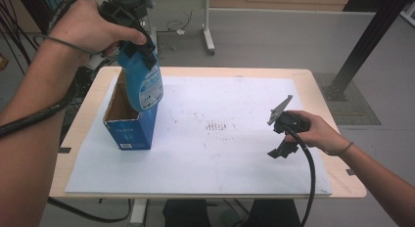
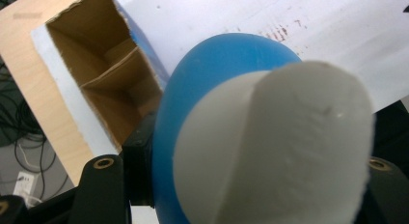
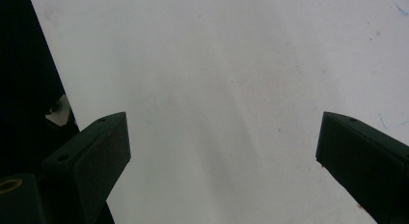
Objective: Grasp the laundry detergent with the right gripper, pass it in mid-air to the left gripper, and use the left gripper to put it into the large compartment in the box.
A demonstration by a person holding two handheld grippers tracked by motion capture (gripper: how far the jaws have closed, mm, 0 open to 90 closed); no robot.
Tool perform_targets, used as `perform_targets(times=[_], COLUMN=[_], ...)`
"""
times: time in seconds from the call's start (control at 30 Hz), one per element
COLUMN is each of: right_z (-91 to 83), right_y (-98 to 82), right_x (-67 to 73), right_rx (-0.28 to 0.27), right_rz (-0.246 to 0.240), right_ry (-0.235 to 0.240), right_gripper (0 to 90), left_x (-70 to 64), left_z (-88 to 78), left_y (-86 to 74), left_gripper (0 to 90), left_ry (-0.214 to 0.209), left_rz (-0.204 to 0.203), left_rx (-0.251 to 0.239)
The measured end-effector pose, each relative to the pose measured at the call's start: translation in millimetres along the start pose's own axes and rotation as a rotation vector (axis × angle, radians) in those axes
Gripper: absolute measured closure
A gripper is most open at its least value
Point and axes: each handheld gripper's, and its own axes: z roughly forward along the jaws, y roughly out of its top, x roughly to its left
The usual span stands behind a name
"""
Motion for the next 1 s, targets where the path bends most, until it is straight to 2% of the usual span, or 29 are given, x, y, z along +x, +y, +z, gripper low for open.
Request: perform_targets(times=[0.07,0.1,0.17,0.27,0.3,0.33,0.4,0.43,0.5,0.53,0.63,0.77,1.0], right_z=[0.5,0.7,1.2,1.4,1.4,2.2,2.6,2.8,2.9,2.9,3.8,4.3,5.6], right_y=[0.5,1.5,2.4,3.2,3.2,4.0,4.5,4.8,5.3,5.3,5.8,6.9,8.8], right_x=[0.0,0.3,0.6,0.7,0.7,0.0,0.2,0.4,0.1,0.1,-0.3,-0.2,0.3], right_rx=[-0.001,-0.002,-0.005,-0.006,-0.006,-0.009,-0.007,-0.007,-0.006,-0.006,-0.011,-0.015,-0.012], right_rz=[-0.002,-0.002,-0.008,-0.004,-0.004,-0.006,-0.004,-0.005,-0.003,-0.003,-0.001,-0.003,0.001], right_ry=[0.000,-0.001,-0.005,-0.005,-0.005,-0.004,-0.005,-0.005,-0.011,-0.011,-0.006,-0.004,-0.003], right_gripper=[4.6,4.6,4.6,4.6,4.6,4.6,4.6,4.6,4.6,4.6,4.6,4.6,4.6], left_x=[2.5,7.6,10.0,20.0,20.0,25.3,31.2,31.2,41.8,41.8,50.7,56.0,62.1], left_z=[-1.1,-2.9,-3.5,-6.2,-6.2,-8.4,-10.8,-10.8,-16.1,-16.1,-18.7,-18.9,-13.5], left_y=[0.9,2.2,2.6,5.2,5.2,6.3,7.2,7.2,8.3,8.3,9.0,8.4,7.0], left_gripper=[37.0,37.0,37.0,37.0,37.0,37.0,37.0,37.0,37.1,37.0,37.0,37.1,37.1], left_ry=[0.003,0.010,0.011,0.033,0.033,0.042,0.047,0.047,0.067,0.067,0.095,0.104,0.081], left_rz=[-0.012,-0.042,-0.051,-0.117,-0.117,-0.145,-0.176,-0.176,-0.221,-0.221,-0.276,-0.300,-0.309], left_rx=[-0.001,-0.006,0.000,-0.001,-0.001,0.006,0.006,0.006,0.005,0.005,-0.005,-0.017,-0.009])
